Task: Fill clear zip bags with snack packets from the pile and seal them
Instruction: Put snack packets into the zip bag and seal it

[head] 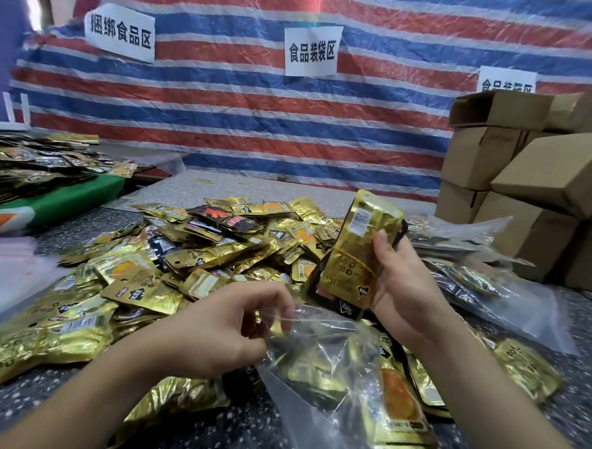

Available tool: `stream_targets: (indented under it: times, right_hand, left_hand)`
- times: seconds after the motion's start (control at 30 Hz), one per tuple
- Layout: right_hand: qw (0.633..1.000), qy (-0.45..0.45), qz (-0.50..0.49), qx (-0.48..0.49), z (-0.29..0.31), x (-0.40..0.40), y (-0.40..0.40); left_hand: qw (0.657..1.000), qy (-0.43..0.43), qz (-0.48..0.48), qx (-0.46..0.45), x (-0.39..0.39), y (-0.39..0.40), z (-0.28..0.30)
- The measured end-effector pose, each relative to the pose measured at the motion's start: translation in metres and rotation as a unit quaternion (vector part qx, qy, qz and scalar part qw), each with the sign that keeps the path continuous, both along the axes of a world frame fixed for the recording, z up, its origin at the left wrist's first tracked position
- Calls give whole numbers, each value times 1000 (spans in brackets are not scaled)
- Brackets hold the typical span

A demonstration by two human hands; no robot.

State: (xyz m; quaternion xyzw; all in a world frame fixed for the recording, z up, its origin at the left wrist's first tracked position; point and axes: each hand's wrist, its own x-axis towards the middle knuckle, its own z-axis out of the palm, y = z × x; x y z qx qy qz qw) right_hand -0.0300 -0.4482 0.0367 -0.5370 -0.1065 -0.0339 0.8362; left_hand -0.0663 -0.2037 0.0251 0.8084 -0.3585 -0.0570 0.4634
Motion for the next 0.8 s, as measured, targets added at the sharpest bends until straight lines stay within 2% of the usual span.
stream_targets:
  times: [0.1,0.2,0.47,0.63,0.8]
  right_hand:
    - [999,-9,4,-49,-3,-3,1]
    - [998,10,26,-59,-3,-3,1]
    - [967,-8,166,-191,2,-14,-17]
    - [958,-30,183,-218,5,-17,-12]
    - [939,-46,157,-301,4,-22,-7]
  left_hand:
    - [1000,-4,14,-6,0,1,2]
    - [999,-15,29,-5,1,4,3]
    - [998,2,58,-21,7,5,0]
    - [995,47,54,-63,6,5,0]
    - [993,51,89,-65,8,1,0]
